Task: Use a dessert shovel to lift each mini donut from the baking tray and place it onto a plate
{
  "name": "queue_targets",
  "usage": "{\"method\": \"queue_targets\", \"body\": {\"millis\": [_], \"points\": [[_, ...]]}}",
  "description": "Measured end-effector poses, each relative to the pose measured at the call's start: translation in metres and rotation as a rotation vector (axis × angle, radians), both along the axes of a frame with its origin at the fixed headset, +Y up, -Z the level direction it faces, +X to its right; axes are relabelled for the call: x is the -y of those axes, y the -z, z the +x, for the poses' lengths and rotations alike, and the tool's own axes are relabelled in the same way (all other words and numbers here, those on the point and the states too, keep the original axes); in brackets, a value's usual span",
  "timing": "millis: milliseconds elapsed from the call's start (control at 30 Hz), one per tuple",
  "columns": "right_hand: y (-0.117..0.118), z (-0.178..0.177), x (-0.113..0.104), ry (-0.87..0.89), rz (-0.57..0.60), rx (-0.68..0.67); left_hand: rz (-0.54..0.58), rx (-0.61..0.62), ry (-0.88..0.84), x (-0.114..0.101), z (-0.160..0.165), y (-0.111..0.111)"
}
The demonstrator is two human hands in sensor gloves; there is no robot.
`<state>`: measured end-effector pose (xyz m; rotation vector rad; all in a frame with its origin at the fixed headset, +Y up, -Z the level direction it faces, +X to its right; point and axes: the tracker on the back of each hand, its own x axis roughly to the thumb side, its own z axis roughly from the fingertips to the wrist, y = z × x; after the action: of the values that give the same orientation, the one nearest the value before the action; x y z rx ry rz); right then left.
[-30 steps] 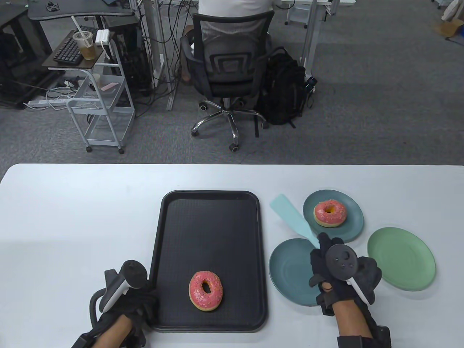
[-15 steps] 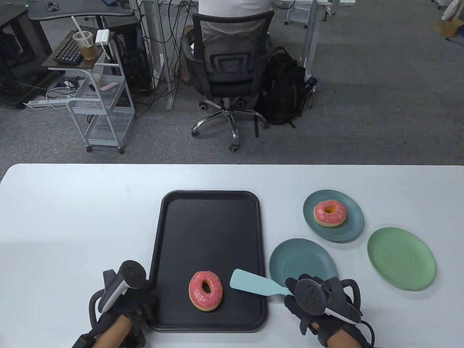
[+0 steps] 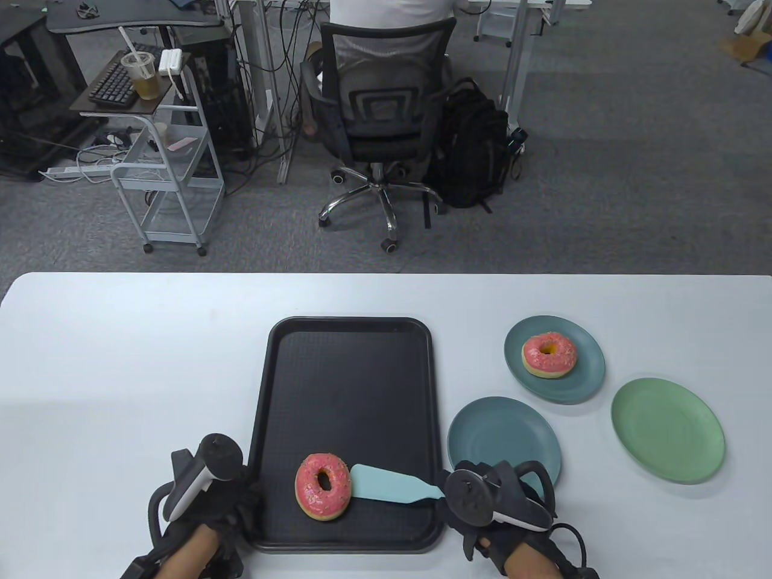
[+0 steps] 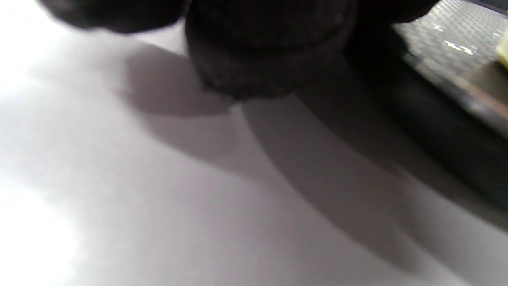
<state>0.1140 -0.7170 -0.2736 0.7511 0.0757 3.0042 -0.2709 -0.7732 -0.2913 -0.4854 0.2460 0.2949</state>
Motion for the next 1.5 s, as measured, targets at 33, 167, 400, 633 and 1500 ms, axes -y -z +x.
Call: {"method": "queue_targets", "body": {"millis": [33, 167, 400, 633, 1500], "points": [[0.000, -0.004, 0.000, 0.001, -0.004, -0.008, -0.001, 0.000, -0.002, 0.000, 0.000, 0.000], [0.002, -0.024, 0.004, 0.011, -0.017, -0.049, -0.003, 0.000, -0.007, 0.000, 0.000, 0.000], [0.002, -0.039, 0.013, 0.038, -0.026, -0.077, 0.001, 0.002, -0.003, 0.000, 0.000, 0.000], [0.004, -0.045, 0.018, 0.060, -0.037, -0.077, -0.001, 0.001, 0.001, 0.001, 0.001, 0.000], [0.002, -0.074, 0.026, 0.159, -0.084, -0.128, -0.012, 0.003, -0.019, 0.001, 0.000, 0.001]]}}
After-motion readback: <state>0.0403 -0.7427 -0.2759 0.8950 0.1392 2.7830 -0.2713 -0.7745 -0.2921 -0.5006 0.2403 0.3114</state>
